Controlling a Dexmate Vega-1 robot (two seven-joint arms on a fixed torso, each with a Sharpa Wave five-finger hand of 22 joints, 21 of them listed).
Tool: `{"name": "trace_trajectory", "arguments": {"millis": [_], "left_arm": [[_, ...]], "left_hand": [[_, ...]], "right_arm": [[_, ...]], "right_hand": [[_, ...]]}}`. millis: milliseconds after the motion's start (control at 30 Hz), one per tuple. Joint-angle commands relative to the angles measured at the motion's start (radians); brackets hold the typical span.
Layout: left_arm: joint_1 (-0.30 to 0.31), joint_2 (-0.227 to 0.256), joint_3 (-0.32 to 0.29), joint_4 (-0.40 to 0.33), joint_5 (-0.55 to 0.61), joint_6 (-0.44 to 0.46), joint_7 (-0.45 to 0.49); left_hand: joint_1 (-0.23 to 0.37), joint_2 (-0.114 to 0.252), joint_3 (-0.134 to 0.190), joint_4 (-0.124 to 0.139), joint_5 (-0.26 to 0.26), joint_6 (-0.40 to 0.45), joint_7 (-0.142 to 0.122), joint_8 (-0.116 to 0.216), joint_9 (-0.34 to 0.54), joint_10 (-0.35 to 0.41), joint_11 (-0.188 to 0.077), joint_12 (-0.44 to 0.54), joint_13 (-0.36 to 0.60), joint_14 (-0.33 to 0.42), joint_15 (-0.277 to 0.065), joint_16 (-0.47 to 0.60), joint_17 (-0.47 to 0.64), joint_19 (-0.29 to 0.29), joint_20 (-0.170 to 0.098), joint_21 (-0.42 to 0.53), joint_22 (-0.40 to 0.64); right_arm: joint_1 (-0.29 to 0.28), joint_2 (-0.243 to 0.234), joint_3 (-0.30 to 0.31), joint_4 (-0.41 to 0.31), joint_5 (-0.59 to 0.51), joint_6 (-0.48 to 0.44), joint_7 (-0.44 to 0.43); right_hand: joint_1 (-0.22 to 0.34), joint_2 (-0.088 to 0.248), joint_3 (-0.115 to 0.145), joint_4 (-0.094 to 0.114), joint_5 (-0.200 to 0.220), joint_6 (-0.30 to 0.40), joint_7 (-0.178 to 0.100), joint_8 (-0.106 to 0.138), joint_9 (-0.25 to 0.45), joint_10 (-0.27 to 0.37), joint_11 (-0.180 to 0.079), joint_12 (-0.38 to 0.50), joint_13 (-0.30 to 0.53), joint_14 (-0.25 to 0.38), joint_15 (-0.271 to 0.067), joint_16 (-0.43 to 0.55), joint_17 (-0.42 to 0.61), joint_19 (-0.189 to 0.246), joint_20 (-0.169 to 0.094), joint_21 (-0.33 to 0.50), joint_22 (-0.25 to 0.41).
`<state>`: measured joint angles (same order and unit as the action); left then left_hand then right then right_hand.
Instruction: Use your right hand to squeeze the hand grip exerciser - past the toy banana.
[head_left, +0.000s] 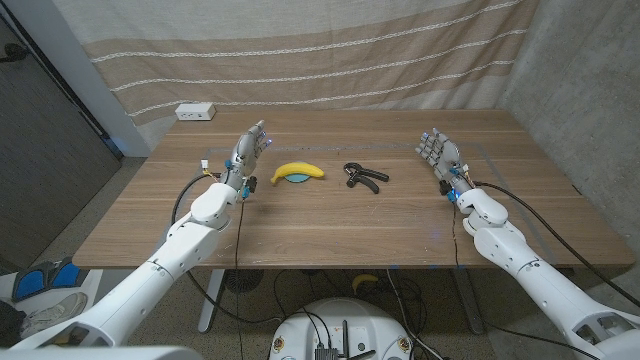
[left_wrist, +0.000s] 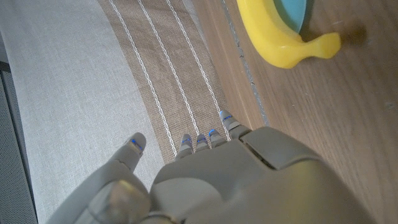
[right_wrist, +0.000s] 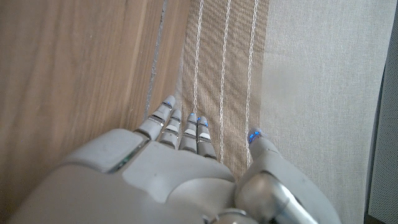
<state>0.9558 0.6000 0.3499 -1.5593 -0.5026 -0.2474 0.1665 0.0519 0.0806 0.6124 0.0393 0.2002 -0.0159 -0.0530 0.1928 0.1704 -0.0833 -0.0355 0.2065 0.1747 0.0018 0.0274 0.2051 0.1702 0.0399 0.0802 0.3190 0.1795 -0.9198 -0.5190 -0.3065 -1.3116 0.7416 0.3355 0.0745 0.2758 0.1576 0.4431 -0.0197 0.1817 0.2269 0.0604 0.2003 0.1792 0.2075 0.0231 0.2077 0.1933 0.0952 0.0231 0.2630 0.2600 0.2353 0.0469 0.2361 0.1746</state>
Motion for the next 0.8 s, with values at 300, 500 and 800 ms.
{"name": "trace_trajectory", "arguments": {"millis": [300,500,800], "left_arm": [[-0.030,0.037,0.003,-0.026,0.089,0.042,0.037],[-0.044,0.062,0.009,-0.052,0.118,0.084,0.040],[-0.073,0.103,0.023,-0.098,0.188,0.143,0.048]], "left_hand": [[0.016,-0.001,0.006,-0.029,-0.003,0.025,-0.008,0.005,0.004,0.030,0.002,0.011,0.006,0.038,-0.004,0.006,0.005,0.036,0.005,0.014,0.006],[0.028,0.001,0.014,-0.054,-0.006,0.053,0.003,0.008,0.005,0.081,0.013,0.022,0.007,0.062,-0.004,0.003,0.005,0.039,0.005,0.009,0.007],[0.037,0.005,0.020,-0.073,-0.009,0.082,0.008,0.013,0.005,0.107,0.015,0.025,0.008,0.076,-0.009,0.000,0.006,0.047,0.007,0.008,0.008]], "right_arm": [[-0.065,-0.018,0.020,-0.081,-0.002,-0.004,-0.063],[-0.075,-0.011,0.022,-0.079,-0.002,0.014,-0.064],[-0.094,-0.006,0.032,-0.081,0.005,0.037,-0.063]], "right_hand": [[0.010,-0.001,0.007,-0.019,0.010,0.034,0.003,0.012,0.004,0.029,-0.002,0.013,0.003,0.016,-0.008,0.009,0.003,0.016,0.001,-0.002,0.005],[0.017,0.002,0.011,-0.028,0.013,0.046,0.004,0.014,0.005,0.038,-0.002,0.013,0.003,0.022,-0.017,0.010,0.003,0.022,-0.001,-0.002,0.005],[0.022,0.003,0.014,-0.036,0.015,0.051,0.005,0.012,0.005,0.041,0.000,0.011,0.003,0.024,-0.011,0.011,0.002,0.023,-0.003,-0.004,0.006]]}}
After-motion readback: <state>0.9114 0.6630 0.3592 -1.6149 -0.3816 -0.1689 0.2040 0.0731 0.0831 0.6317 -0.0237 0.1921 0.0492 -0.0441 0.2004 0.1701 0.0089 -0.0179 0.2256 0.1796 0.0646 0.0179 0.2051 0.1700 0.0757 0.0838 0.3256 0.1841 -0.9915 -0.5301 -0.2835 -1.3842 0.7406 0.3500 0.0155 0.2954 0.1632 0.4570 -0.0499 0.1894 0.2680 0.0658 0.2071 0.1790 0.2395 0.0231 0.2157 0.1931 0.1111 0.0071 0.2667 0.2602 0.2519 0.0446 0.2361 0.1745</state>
